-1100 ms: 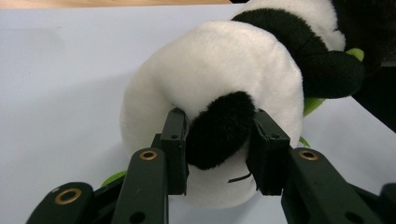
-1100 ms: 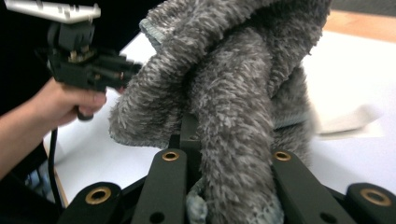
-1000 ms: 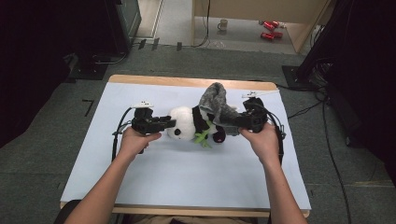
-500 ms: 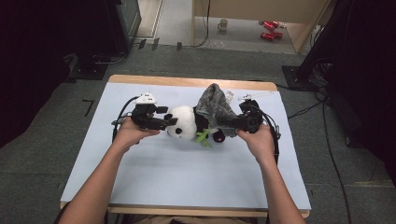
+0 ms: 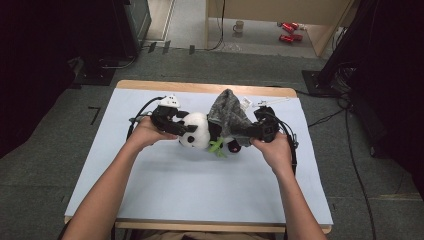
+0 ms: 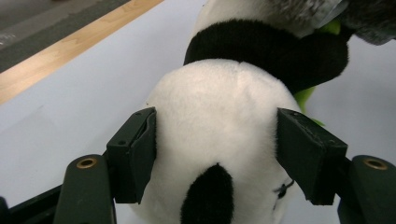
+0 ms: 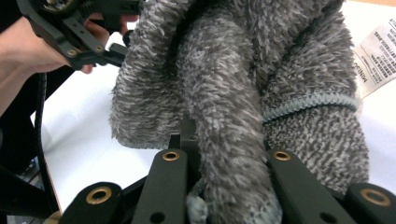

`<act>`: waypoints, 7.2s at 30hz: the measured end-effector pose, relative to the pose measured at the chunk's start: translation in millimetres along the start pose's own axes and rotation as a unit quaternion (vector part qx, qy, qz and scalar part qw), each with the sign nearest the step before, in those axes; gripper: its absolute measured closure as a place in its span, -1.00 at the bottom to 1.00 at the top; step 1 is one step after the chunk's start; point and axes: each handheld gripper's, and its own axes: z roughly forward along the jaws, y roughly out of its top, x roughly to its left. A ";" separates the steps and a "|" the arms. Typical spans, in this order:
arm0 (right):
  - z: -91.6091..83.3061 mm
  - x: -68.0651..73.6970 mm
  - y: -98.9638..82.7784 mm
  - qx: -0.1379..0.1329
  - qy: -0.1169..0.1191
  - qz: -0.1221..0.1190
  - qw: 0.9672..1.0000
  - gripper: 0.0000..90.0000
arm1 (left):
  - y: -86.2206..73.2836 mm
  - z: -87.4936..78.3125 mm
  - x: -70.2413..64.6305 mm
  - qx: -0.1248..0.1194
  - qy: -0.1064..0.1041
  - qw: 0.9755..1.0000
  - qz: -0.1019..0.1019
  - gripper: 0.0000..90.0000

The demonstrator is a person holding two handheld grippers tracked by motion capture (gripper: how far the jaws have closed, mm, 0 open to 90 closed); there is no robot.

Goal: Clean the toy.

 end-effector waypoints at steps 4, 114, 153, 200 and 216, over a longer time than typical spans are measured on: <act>-0.6 1.4 1.2 -0.013 -0.006 -0.007 1.000 0.71 | -6.8 1.3 -4.1 -0.010 0.023 1.000 -0.019 0.15; 125.5 121.6 -43.4 0.008 -0.030 -0.215 0.976 0.76 | -39.8 -39.5 -16.5 -0.007 -0.009 0.973 -0.230 0.59; 117.6 144.0 -25.7 0.027 -0.046 -0.250 0.967 0.72 | -39.1 -40.5 -11.4 -0.016 0.001 0.971 -0.239 0.56; 100.6 77.7 -51.0 0.161 -0.027 -0.164 0.973 0.79 | -41.6 -41.1 -4.2 -0.022 0.004 0.971 -0.237 0.61; 32.4 51.1 -30.2 0.073 -0.030 -0.150 0.986 0.78 | -46.0 -41.2 1.5 -0.031 0.041 0.976 -0.213 0.61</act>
